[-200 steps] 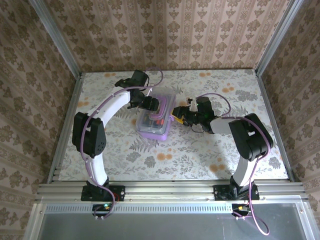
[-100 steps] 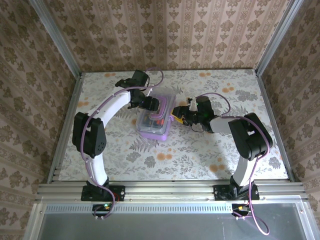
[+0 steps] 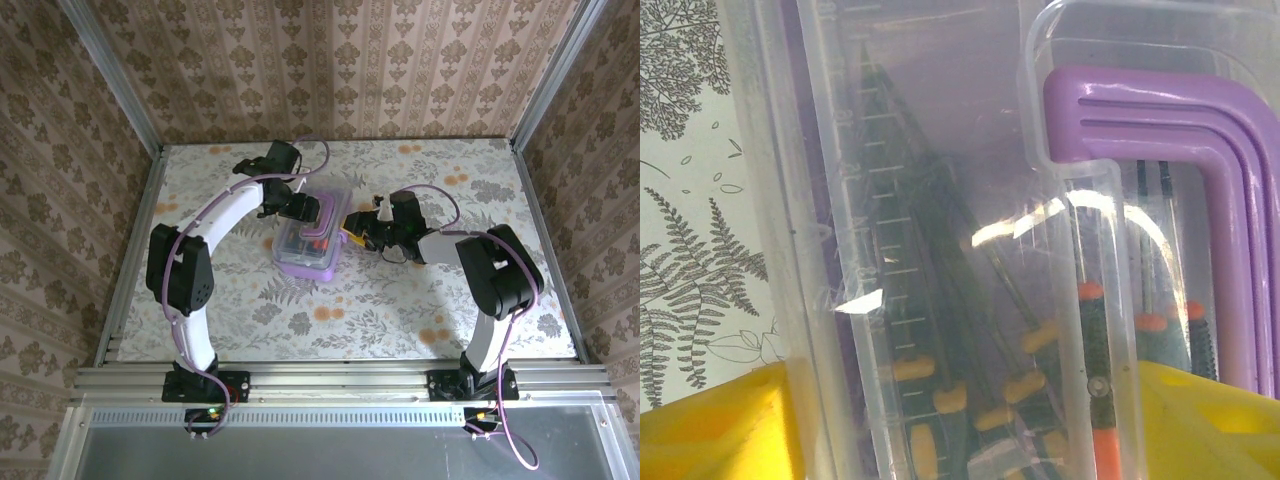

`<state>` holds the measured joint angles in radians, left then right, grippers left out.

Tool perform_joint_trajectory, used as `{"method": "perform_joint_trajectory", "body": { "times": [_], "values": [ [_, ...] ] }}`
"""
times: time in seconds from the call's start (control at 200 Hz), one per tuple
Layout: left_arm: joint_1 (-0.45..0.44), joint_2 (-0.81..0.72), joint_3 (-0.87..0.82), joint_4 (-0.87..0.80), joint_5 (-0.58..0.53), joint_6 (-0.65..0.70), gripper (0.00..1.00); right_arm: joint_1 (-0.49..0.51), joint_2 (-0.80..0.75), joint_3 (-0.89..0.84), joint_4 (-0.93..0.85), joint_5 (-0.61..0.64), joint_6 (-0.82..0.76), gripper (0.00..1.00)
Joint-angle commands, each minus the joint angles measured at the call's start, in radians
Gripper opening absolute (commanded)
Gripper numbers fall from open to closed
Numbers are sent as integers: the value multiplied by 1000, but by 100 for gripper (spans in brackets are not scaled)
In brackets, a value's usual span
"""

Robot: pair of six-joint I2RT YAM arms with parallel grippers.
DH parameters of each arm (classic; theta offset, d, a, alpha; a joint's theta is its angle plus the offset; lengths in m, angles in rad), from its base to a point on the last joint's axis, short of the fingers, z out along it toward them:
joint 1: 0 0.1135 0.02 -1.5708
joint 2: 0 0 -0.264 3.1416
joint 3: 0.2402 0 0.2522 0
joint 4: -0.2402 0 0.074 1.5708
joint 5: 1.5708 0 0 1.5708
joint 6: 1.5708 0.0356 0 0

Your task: Pack the tool kit

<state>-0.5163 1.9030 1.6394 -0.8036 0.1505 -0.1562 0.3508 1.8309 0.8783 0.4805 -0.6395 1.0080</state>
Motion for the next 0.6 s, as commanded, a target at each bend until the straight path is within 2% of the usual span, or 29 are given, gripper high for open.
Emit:
{"method": "perform_joint_trajectory", "body": {
  "times": [0.0,0.275,0.595],
  "values": [
    [-26,109,-54,-81,70,0,51,17,31,14,90,15,42,52],
    [-57,132,-52,-85,64,0,51,24,101,-7,288,17,201,43],
    [-74,152,-61,-72,86,-9,50,31,149,-25,400,77,330,28]
  ]
}}
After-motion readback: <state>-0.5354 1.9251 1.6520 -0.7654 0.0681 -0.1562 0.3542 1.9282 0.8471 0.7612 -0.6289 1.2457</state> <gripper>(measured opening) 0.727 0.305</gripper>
